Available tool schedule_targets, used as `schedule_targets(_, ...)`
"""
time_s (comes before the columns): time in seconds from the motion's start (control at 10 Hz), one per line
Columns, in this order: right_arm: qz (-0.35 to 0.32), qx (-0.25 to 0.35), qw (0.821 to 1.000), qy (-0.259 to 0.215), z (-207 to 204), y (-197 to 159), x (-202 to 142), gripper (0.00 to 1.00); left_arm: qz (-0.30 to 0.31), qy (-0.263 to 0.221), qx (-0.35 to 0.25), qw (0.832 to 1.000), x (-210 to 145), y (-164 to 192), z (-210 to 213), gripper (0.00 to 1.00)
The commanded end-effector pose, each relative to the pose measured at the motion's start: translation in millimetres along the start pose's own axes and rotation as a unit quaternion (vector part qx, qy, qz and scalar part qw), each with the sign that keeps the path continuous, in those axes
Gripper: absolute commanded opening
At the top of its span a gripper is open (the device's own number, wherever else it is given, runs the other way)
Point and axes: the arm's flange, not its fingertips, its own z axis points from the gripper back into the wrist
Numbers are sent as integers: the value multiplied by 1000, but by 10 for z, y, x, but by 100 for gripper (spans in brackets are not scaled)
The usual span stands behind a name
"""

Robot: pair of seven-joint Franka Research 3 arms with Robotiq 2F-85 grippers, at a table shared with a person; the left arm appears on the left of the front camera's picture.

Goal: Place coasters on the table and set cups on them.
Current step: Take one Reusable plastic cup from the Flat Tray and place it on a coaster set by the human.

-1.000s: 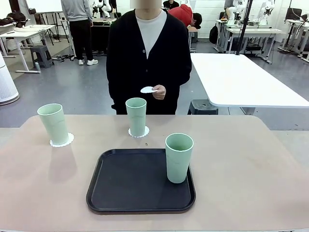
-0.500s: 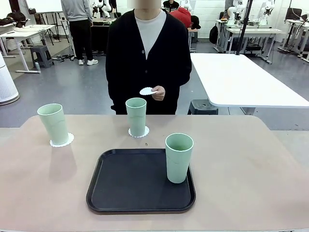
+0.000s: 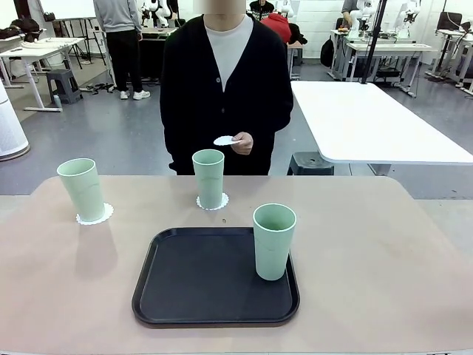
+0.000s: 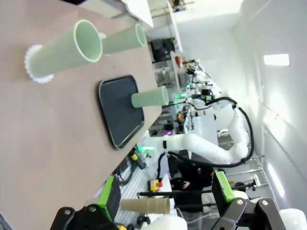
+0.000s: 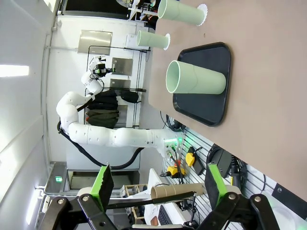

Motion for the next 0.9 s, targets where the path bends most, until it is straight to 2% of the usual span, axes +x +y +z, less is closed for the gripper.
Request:
schedule_targets(0.0,4,5,1000,1,3,2,-1,100,5,-3,-4,1000,0,20,-13,100)
schedule_targets(0.8,4,5,1000,1,3,2,-1,100,5,-3,-4,1000,0,20,-13,100)
